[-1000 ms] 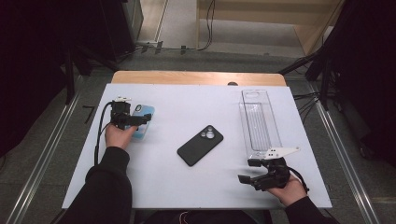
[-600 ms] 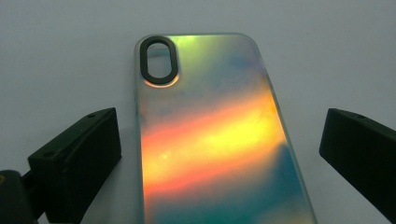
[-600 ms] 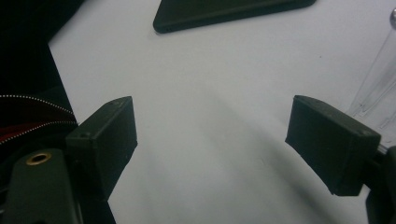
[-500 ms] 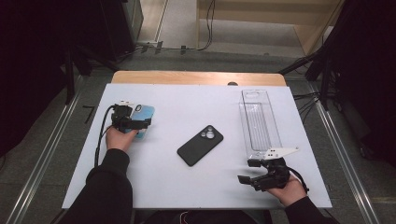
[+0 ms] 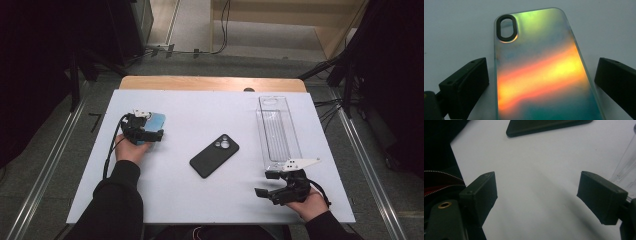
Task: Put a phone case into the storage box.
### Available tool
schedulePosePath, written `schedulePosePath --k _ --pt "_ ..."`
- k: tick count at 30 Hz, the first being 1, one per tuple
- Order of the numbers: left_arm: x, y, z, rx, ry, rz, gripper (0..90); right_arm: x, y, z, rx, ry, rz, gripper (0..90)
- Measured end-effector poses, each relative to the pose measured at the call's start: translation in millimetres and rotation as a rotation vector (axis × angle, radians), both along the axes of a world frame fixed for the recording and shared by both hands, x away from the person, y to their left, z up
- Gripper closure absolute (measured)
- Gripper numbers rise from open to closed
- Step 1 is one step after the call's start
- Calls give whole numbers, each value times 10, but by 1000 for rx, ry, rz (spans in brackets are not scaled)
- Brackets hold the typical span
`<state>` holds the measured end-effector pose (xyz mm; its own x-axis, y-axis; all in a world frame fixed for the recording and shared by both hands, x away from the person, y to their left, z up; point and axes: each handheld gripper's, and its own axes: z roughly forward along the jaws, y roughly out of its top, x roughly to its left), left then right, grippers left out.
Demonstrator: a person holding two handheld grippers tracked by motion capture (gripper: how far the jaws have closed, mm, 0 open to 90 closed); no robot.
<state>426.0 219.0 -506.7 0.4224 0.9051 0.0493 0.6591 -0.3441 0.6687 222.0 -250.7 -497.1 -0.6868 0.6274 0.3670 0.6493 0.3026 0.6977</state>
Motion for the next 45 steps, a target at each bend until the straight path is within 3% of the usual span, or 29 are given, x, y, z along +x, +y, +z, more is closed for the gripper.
schedulePosePath --k 5,11,18,26,34,41,45 --pt "-16 -6 -1 -2 -7 10 12 1 4 0 0 0 0 143" --pt "-64 10 19 -14 -25 13 143 3 5 -1 2 0 1 143" --pt "-64 -4 35 -7 -12 22 155 4 3 0 3 -3 -2 143" --pt "-59 22 61 -28 1 25 166 0 7 10 13 -6 -25 143" --pt "-88 50 178 -93 0 33 170 -8 13 36 20 -22 -20 143" --pt "-224 -45 379 -155 -43 -15 170 -28 42 100 42 -24 -20 144" --pt "-286 -82 450 -189 -44 -34 170 -34 53 133 56 -23 -30 146"
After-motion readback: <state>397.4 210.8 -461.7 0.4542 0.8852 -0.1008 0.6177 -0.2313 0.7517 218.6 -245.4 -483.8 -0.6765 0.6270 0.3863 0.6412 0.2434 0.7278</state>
